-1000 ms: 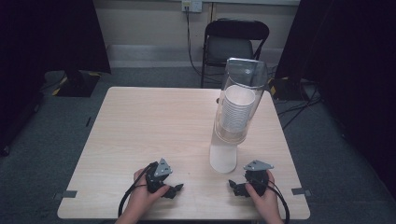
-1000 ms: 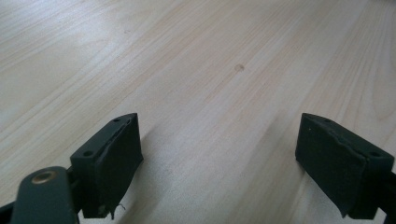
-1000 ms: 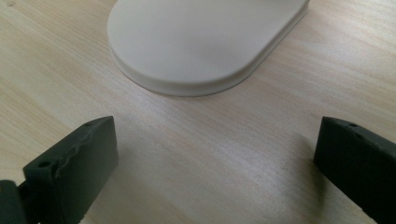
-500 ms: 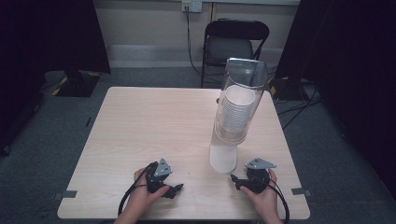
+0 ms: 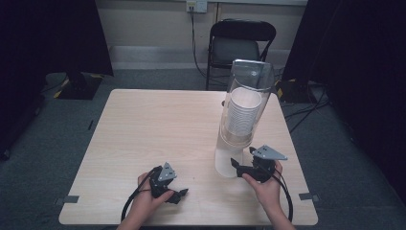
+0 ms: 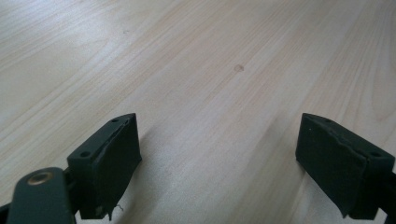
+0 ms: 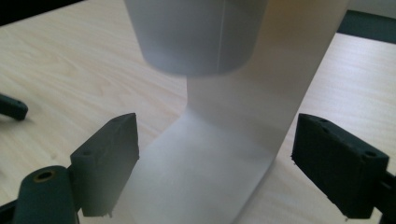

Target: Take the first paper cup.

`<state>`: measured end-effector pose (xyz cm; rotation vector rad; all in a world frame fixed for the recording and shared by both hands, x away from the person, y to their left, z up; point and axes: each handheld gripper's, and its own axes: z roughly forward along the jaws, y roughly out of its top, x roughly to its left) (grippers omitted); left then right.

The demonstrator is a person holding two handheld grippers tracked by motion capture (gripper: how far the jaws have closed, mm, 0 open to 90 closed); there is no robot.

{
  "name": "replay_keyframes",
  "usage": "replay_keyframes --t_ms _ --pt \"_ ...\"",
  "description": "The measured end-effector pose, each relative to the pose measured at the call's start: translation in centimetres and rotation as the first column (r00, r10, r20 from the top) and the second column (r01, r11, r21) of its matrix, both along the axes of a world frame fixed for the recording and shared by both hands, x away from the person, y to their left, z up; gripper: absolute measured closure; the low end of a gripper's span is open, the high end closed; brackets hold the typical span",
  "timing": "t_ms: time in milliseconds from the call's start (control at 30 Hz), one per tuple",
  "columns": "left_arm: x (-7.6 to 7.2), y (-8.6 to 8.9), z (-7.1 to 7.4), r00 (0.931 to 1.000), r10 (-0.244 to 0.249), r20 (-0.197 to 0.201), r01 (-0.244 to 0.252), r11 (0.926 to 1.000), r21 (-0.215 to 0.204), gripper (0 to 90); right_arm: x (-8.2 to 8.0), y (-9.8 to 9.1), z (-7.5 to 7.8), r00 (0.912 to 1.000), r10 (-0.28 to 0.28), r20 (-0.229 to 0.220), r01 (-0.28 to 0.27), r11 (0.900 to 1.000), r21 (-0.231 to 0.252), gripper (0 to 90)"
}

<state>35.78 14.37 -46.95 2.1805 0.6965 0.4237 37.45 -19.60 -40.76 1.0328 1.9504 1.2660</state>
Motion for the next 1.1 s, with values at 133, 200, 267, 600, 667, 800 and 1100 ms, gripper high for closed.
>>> replay_keyframes --t_ms 133,200,267,600,667,800,1100 --pt "0.0 0.0 0.0 1.0 0.0 0.0 0.0 1.0 0.0 13.4 0.4 0.4 0.7 0.9998 0.007 0.016 -0.008 0.9997 0.022 14.0" --pt "0.0 0.0 0.0 1.0 -0.001 0.0 0.001 1.0 0.001 13.4 0.7 0.7 0.9 0.9996 0.013 0.026 -0.014 0.9997 0.02 14.0" --pt "0.0 0.0 0.0 1.0 0.0 0.0 0.0 1.0 0.001 13.4 0.7 0.8 1.1 0.9995 0.014 0.028 -0.015 0.9994 0.03 14.0" --pt "0.0 0.0 0.0 1.0 -0.002 0.0 0.002 1.0 0.001 13.2 1.3 1.3 2.0 0.9985 0.015 0.052 -0.017 0.9993 0.033 14.3" --pt "0.0 0.0 0.0 1.0 -0.003 0.002 0.003 1.0 0.003 13.2 1.4 1.4 2.2 0.9985 0.017 0.053 -0.019 0.9991 0.037 14.6" --pt "0.1 0.0 0.0 1.0 -0.005 0.006 0.005 1.0 0.008 13.1 1.7 1.7 2.5 0.9976 0.025 0.064 -0.028 0.9989 0.037 15.9" --pt "0.1 0.0 0.0 1.0 -0.005 0.005 0.005 1.0 0.007 13.1 2.3 2.0 2.4 0.9949 0.037 0.093 -0.044 0.9959 0.079 25.8"
